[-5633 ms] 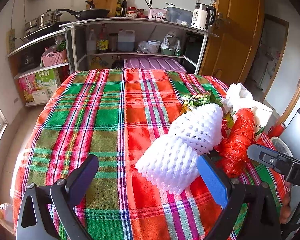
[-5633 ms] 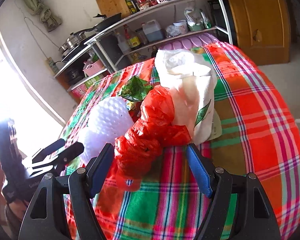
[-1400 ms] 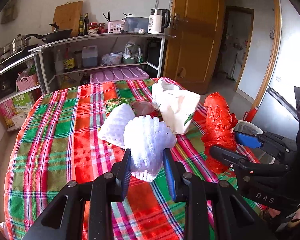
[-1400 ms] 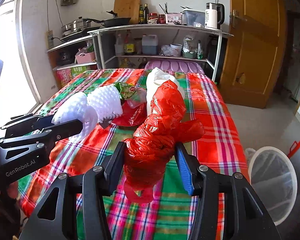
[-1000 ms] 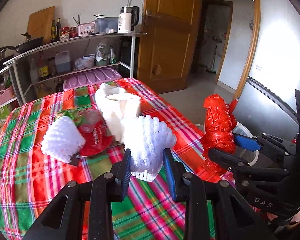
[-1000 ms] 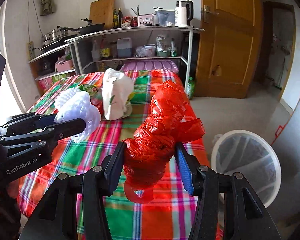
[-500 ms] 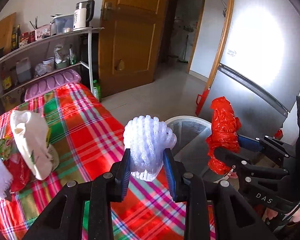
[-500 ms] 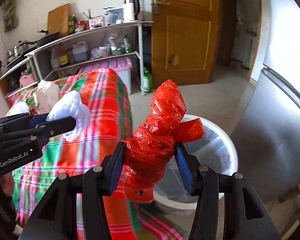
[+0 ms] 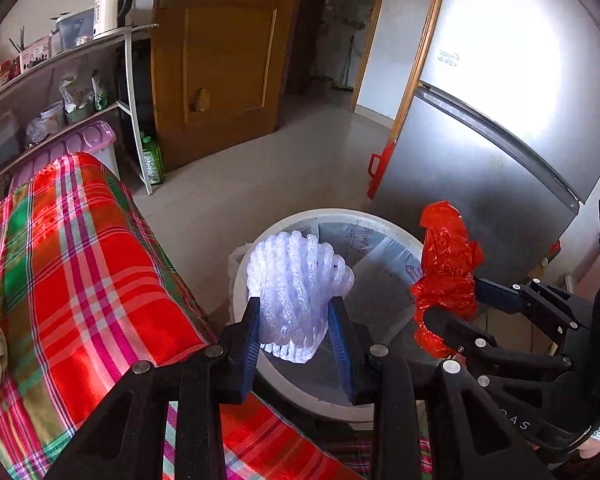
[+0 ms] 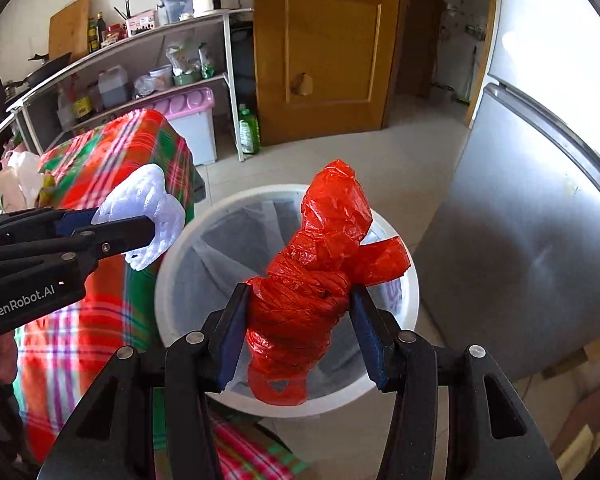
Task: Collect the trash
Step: 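Carry the foam nets and red bag with both tools over the trash bin, then open both tools to drop the foam nets and red bag into the bin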
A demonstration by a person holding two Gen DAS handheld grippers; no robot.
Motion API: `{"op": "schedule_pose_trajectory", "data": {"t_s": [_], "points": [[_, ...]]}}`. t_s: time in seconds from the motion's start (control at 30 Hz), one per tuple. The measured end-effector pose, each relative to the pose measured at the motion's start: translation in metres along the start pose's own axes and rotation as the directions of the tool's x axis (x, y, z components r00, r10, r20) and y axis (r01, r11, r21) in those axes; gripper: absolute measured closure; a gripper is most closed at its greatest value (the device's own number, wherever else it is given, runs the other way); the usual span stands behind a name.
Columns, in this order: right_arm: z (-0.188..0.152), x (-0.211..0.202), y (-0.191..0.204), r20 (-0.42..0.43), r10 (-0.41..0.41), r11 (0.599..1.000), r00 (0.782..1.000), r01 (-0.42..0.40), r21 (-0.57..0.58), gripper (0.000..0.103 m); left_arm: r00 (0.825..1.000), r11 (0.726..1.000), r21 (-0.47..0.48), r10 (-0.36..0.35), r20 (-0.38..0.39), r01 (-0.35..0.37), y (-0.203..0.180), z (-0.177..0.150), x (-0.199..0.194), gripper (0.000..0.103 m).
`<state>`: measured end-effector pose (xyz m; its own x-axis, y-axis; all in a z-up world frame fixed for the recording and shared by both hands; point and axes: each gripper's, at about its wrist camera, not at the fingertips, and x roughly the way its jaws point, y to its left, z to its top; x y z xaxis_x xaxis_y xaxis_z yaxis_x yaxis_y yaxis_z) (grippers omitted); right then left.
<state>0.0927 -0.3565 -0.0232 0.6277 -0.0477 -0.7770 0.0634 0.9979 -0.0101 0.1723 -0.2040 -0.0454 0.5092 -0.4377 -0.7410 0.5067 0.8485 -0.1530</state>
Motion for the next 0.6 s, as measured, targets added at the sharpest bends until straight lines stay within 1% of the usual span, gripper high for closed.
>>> {"op": "schedule_pose_trajectory", "data": {"t_s": [0.13,0.23,0.4,0.47,0.53,0.6], "points": [[-0.002,0.016,-0.009,-0.032,-0.013,1.000,0.999,0.014,0.009,0.052,1.000,1.000,0.007,0.010,-0.026,-0.010,-0.005,-0.001,0.014,0.068],[-0.001,0.024,-0.012,-0.056,-0.018,1.000,0.998,0.018,0.004,0.051,0.999,1.000,0.014,0.014,-0.038,-0.013,-0.007,0.000,0.021,0.062],[-0.002,0.031,-0.018,-0.075,0.002,1.000,0.997,-0.001,0.017,0.048,0.999,1.000,-0.006,0.015,-0.047,-0.015,-0.002,0.000,0.025,0.053],[-0.002,0.033,-0.018,-0.078,-0.009,1.000,0.997,0.010,0.014,0.047,0.999,1.000,0.000,0.012,-0.043,-0.012,-0.001,0.000,0.024,0.046],[0.000,0.035,-0.015,-0.075,-0.010,1.000,0.997,0.012,0.015,0.043,0.999,1.000,0.001,-0.004,-0.044,0.004,-0.002,0.000,0.025,0.045],[0.000,0.035,-0.014,-0.076,-0.014,1.000,0.997,0.015,0.013,0.041,0.999,1.000,0.001,0.003,-0.050,-0.003,-0.003,-0.001,0.025,0.045]]}}
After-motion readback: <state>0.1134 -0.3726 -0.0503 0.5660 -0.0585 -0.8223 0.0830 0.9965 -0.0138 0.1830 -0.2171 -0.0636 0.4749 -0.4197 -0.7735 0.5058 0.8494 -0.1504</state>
